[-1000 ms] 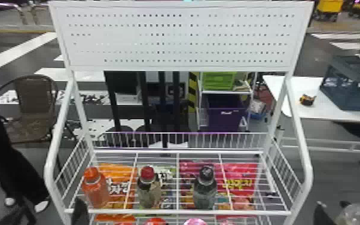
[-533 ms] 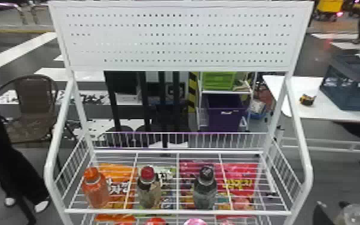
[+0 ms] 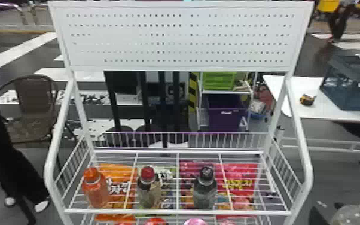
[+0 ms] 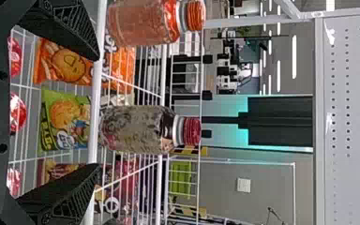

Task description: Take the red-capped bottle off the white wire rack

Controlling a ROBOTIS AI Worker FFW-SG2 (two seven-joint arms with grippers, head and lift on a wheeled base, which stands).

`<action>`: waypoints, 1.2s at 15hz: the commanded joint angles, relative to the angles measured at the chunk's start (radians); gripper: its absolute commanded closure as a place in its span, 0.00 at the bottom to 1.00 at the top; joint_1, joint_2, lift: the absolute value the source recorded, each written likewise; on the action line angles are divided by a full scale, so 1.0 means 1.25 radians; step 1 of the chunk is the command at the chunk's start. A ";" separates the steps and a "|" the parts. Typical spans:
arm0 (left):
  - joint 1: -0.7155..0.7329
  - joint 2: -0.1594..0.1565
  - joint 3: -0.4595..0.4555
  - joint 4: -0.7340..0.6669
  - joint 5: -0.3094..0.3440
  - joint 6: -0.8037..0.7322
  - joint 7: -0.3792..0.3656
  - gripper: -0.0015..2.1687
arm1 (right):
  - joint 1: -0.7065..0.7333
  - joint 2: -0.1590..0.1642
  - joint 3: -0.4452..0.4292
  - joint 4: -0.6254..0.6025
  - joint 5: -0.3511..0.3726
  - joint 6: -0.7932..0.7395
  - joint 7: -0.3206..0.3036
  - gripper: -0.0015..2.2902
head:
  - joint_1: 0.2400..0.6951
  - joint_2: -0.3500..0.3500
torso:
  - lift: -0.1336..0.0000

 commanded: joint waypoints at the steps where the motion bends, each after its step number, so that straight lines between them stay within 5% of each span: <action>1: -0.062 -0.015 -0.033 0.063 0.011 -0.015 0.000 0.04 | -0.002 0.001 0.000 0.005 -0.002 0.000 0.000 0.60 | 0.57 0.50 | 1.00; 18: -0.303 -0.034 -0.032 0.278 0.108 -0.013 -0.025 0.04 | -0.005 0.001 -0.006 0.008 -0.005 0.002 0.000 0.60 | 0.57 0.50 | 1.00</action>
